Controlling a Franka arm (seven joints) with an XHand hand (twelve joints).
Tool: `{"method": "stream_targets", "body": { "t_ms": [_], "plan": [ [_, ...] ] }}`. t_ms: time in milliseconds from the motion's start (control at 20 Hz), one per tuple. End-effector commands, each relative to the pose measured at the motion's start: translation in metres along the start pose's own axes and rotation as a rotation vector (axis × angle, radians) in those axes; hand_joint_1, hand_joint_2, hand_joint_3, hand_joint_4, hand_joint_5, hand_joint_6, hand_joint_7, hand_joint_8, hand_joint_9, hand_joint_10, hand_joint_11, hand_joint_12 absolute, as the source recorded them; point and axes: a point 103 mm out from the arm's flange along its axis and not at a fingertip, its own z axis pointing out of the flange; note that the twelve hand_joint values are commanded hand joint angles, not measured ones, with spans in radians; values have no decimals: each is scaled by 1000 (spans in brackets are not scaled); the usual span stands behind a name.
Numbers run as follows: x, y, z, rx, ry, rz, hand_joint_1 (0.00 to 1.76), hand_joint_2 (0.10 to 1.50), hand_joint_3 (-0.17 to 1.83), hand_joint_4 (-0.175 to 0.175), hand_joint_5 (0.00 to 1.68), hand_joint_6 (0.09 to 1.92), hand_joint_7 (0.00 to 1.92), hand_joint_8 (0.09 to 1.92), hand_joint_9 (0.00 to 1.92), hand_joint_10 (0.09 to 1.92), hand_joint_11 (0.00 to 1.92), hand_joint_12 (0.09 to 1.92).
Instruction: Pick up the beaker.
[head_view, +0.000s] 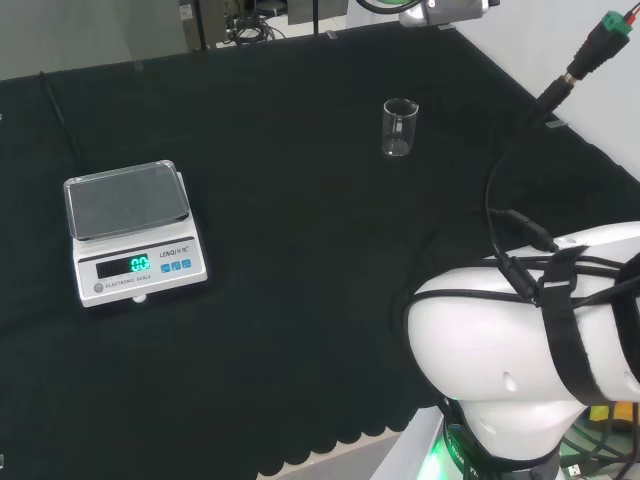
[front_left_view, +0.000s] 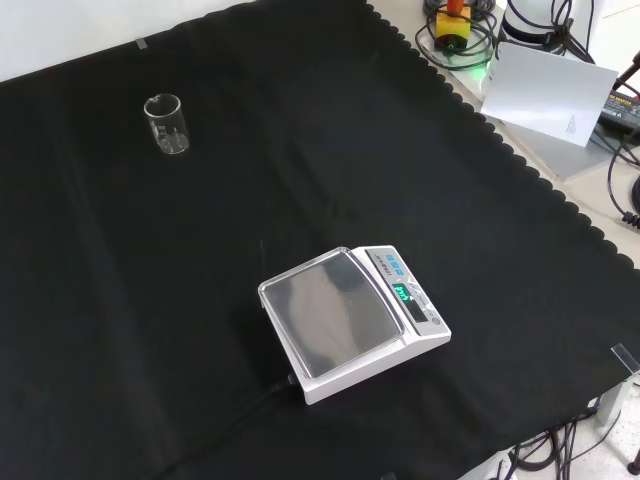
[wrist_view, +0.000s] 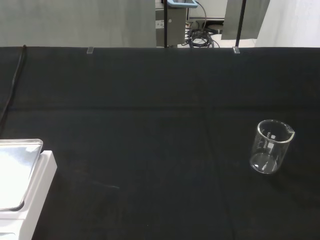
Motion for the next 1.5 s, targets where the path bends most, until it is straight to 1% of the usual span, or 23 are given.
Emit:
{"method": "stream_targets", "body": {
  "t_ms": [50,250,450,550,700,800,1050,1300,1500],
  "plan": [
    [0,2,1,-5,-9,1,485,624,314,-1,154,87,39,765,244,815,50,1411],
    [-1,9,10,10,-6,4,450,638,297,-1,168,87,39,750,200,819,1,1395],
    [-9,26,23,25,0,33,449,641,292,-1,168,87,40,748,197,821,0,1396],
    [-18,40,36,40,13,53,449,642,290,-1,168,87,40,747,197,822,0,1396],
    [-35,62,54,53,55,84,452,644,286,-1,168,87,39,745,196,824,0,1395],
    [-44,78,66,51,31,99,455,648,276,-1,167,87,39,743,193,827,0,1387],
    [-69,116,93,71,67,133,459,656,260,-3,159,87,32,736,189,831,0,1377],
    [-89,152,113,88,105,148,460,658,255,-4,151,87,28,734,186,831,0,1374],
    [-109,181,137,103,130,167,462,662,249,-5,146,87,26,734,184,832,0,1364]
  ]
}}
